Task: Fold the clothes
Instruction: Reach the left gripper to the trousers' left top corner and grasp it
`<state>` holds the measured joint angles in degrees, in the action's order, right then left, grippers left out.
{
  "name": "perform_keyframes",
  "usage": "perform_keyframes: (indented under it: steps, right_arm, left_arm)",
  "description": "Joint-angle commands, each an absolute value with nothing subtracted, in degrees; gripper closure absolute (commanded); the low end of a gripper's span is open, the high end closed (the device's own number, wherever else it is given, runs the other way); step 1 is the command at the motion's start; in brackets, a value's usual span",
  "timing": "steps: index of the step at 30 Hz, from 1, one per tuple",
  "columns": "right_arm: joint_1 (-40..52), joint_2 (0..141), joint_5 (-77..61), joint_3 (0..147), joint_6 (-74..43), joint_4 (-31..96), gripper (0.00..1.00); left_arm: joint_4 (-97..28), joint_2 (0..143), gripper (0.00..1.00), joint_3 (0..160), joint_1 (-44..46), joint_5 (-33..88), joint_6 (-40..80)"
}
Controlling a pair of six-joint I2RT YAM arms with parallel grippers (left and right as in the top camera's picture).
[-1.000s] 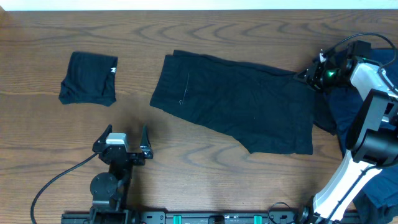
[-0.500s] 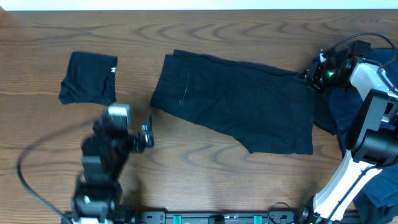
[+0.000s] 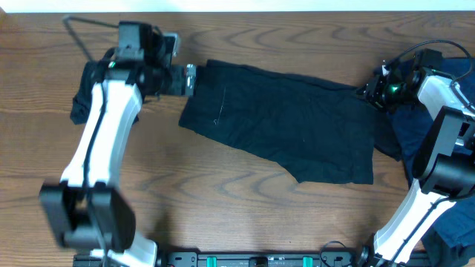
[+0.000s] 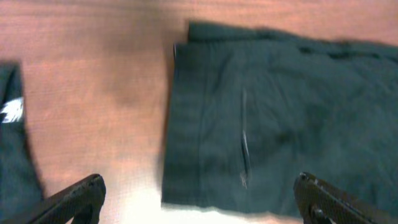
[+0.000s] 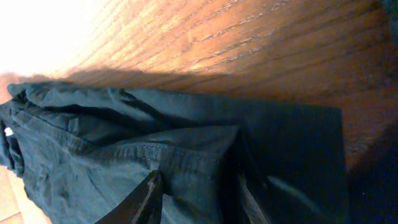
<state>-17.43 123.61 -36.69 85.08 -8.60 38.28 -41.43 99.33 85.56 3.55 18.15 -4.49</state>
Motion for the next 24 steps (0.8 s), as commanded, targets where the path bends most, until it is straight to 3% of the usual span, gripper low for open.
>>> perform_keyframes:
  steps: [1,8,13,20,24]
  right_arm:
    - [-17.2,124.2,-36.2,84.9,-9.0,38.2,0.63]
    - [-17.2,124.1,-36.2,84.9,-9.0,38.0,0.61]
    - [-17.2,124.1,-36.2,84.9,-9.0,38.0,0.61]
    - [-17.2,124.1,-36.2,84.9,-9.0,38.1,0.6]
    - [-17.2,124.1,-36.2,84.9,-9.0,38.2,0.6]
  left_arm:
    - [-38.9,104.8,0.02,88.0,3.7,20.3,-4.7]
    - [-27.0,112.3,0.0,88.0,4.0,22.7,-4.8]
    - [-22.5,117.0,0.1,88.0,5.1,25.5,-5.0]
    - [-20.4,123.8,0.11,88.0,5.5,25.5,-5.6]
    - [-21.7,125.9,0.24,88.0,5.4,22.4,-5.5]
